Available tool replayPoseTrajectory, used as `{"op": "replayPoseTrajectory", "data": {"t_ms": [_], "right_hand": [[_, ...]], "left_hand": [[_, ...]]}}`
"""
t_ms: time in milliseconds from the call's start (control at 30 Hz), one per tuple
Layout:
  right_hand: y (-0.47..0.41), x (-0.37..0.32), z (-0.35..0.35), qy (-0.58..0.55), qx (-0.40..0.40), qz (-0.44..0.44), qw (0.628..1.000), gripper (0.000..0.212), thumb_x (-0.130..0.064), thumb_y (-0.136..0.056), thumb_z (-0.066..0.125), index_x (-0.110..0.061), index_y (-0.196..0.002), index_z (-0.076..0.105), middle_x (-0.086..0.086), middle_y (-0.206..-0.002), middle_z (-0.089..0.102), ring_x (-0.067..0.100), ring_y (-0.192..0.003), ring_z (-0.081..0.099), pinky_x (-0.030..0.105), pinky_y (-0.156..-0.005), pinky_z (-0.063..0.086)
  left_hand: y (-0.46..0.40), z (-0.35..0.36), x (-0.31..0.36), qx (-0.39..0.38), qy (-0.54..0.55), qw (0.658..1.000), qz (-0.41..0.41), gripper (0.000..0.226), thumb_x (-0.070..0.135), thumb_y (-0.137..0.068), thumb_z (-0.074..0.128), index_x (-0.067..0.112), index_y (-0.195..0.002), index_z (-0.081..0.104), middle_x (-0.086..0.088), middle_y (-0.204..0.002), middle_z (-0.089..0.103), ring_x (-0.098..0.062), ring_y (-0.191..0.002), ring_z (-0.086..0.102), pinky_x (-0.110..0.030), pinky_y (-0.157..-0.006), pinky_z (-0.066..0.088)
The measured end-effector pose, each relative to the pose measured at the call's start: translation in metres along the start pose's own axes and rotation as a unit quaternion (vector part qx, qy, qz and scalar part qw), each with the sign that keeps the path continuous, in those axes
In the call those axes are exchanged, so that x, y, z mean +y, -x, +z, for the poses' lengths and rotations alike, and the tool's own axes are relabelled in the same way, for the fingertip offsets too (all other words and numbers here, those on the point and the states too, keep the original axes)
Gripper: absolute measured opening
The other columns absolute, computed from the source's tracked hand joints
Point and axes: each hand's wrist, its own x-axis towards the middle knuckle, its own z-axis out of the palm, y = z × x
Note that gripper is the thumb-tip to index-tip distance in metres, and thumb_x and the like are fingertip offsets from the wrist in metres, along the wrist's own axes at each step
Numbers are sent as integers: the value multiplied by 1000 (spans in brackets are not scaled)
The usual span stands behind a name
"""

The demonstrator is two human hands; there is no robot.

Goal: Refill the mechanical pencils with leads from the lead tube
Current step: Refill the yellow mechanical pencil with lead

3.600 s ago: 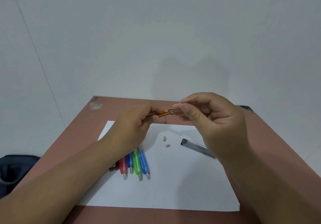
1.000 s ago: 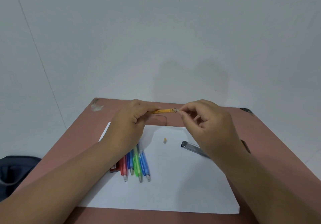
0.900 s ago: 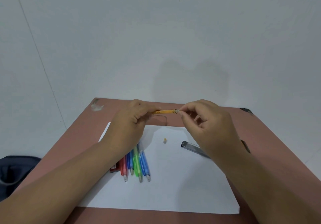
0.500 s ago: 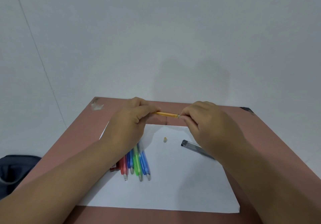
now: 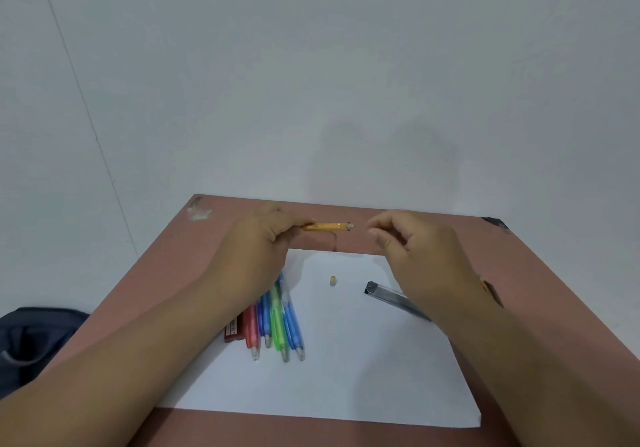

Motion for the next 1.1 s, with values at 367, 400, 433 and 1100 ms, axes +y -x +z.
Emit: {"op": "replayPoseTrajectory", "data": {"t_ms": [367,400,433,1100], "right_hand": [[5,-9,31,178,-194,-67,962,23,-33,-103,53,-31,-118,70,-18,-118,62,7,-116,46,27,-95,43],[5,-7,32,179,-192,-73,962,21,-31,-102,54,-28,-112,72,-17,-113,64,8,-112,49,27,-93,44],[5,-5,33,171,-182,-76,965,19,-28,-101,56,-26,-107,74,-15,-108,66,7,-106,51,24,-89,44],[7,-18,11,-153,88,-9,984,14,-13,-89,75,-25,-91,80,-19,-83,73,3,-81,66,10,-72,48]], "left_hand": [[-2,-2,-2,-3,21,999,-32,32,9,-99,57,30,-115,75,18,-103,67,7,-97,57,0,-80,36],[-2,-2,-1,-4,25,999,-37,32,9,-99,57,30,-114,75,21,-100,65,9,-97,55,1,-80,35],[-2,-2,-1,-7,28,999,-40,32,9,-99,56,31,-113,75,25,-99,63,11,-98,54,2,-79,34],[1,-3,7,8,27,999,17,34,2,-94,62,27,-113,75,30,-94,59,19,-95,52,1,-82,35]]}}
